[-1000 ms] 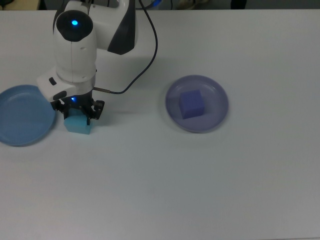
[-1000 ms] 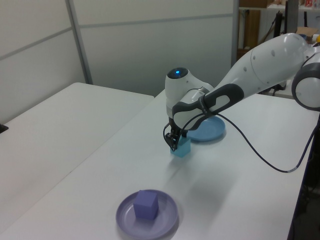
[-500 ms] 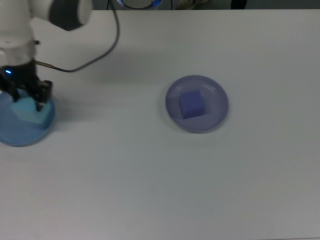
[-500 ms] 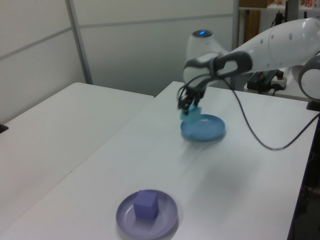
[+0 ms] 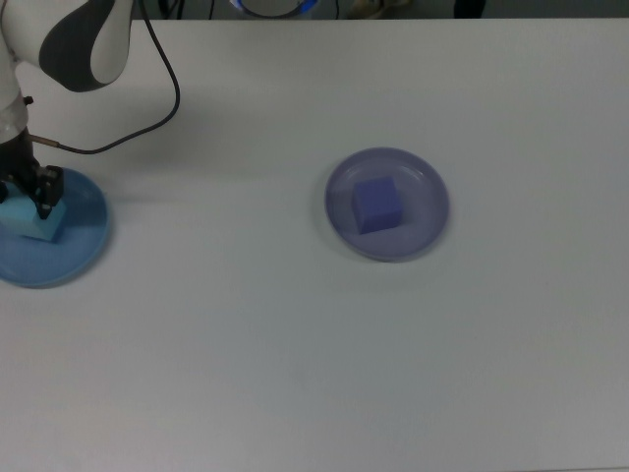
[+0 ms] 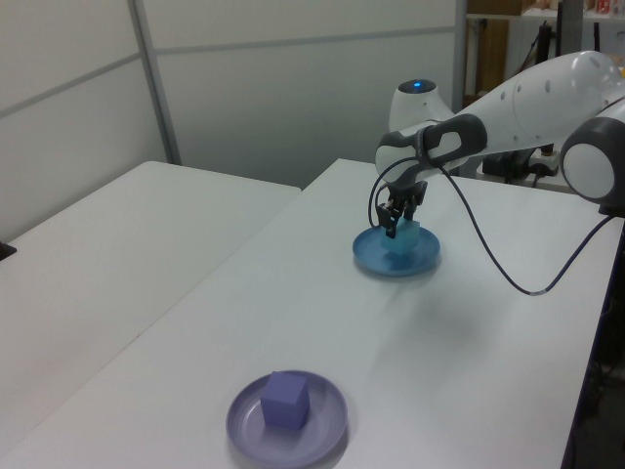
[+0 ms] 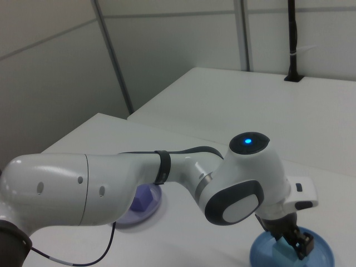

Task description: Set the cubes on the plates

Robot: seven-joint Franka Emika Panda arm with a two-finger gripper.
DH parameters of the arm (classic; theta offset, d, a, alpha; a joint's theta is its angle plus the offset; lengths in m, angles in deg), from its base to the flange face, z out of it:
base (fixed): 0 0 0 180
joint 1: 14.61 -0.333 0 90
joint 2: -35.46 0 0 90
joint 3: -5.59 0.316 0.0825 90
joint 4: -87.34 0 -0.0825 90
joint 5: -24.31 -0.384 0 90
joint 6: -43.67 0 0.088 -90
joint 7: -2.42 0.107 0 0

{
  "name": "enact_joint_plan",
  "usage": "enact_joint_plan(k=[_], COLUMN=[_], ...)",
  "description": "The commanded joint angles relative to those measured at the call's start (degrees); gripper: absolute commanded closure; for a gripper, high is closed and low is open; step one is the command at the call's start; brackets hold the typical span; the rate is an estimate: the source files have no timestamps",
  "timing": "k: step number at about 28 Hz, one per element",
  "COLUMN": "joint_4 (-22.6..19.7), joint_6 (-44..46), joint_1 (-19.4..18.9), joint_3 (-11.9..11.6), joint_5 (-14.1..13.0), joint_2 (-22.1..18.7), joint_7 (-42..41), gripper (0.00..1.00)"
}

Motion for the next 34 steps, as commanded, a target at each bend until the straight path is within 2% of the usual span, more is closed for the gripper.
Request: enact_joint_plan(k=[1, 2, 3, 9, 13, 21, 22, 25, 26, 27, 30, 34], joint_4=[0.5, 0.5, 0.5, 0.5, 0.5, 0.3, 0.3, 0.2, 0.2, 0.2, 0.1, 0.2], joint_6=[-0.1, -0.1, -0.1, 0.6, 5.2, 14.9, 17.6, 21.4, 22.7, 25.2, 28.4, 32.9], joint_1=[-0.4, -0.4, -0.4, -0.8, -1.2, -7.0, -7.5, -7.6, -7.6, -7.6, -7.5, -7.5], joint_3=[-0.6, -0.5, -0.5, -0.6, -0.1, 0.9, 2.0, 4.9, 6.1, 8.1, 10.9, 14.2], joint_5=[-1.2, -1.3, -1.3, -1.3, -1.3, -0.5, -0.3, -0.1, 0.3, 2.0, 4.5, 5.1], joint_2=[-0.5, -0.5, -0.5, -2.1, -5.6, -14.5, -16.5, -19.3, -20.2, -21.7, -23.7, -25.4], joint_7=[-2.7, -3.6, -4.7, -5.9, -5.0, 8.8, 10.6, 12.1, 13.0, 15.0, 18.3, 20.5], gripper=[0.36, 0.05, 0.0, 0.0, 0.0, 0.0, 0.0, 0.0, 0.0, 0.0, 0.0, 0.0])
